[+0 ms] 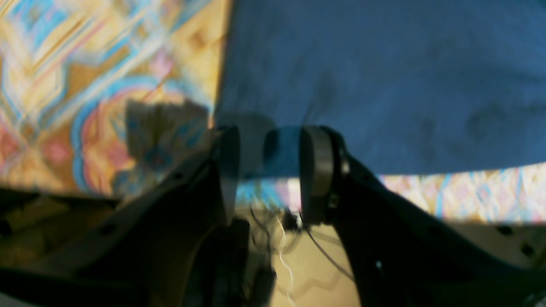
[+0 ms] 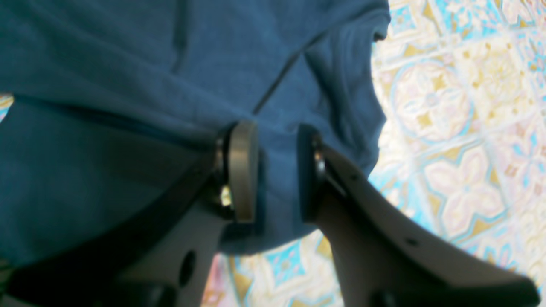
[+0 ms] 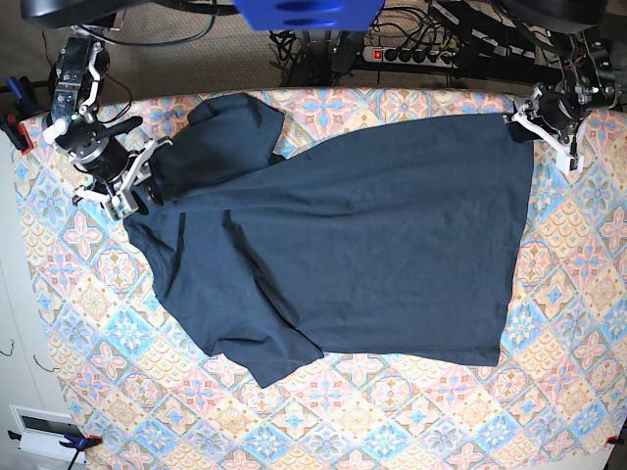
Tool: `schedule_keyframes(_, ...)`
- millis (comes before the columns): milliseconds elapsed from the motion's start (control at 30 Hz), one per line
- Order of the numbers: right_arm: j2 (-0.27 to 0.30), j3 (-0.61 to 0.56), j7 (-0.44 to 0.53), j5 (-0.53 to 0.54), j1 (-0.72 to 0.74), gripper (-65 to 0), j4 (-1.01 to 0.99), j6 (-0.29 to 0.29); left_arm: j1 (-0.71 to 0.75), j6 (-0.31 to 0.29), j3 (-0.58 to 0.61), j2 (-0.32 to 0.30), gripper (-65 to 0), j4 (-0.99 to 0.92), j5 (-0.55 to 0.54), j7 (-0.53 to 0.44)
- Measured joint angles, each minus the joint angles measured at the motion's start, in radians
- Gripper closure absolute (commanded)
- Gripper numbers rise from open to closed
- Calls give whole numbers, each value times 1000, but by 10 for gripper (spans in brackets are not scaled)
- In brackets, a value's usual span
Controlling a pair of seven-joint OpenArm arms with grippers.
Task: Layout the t-shirt on the table in an organized manner, then fold the t-shirt properly
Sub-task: 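Grasp the shirt's shoulder corners with both grippers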
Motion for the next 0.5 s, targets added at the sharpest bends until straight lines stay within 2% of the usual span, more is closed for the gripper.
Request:
schedule_keyframes(133,-1,1,-8,-4,-46,-157,0,1,11,10,72,-5,-218,-58,34,-108)
schedule_keyframes(433,1,2,-5,-4,-48,-157,4,0,3,7,77,-5,-222,-64,35,-114)
schedule_keyframes(500,1,2,-7,-6,-48,-157,14,0,5,4,45,0,-224,-64,29,-96)
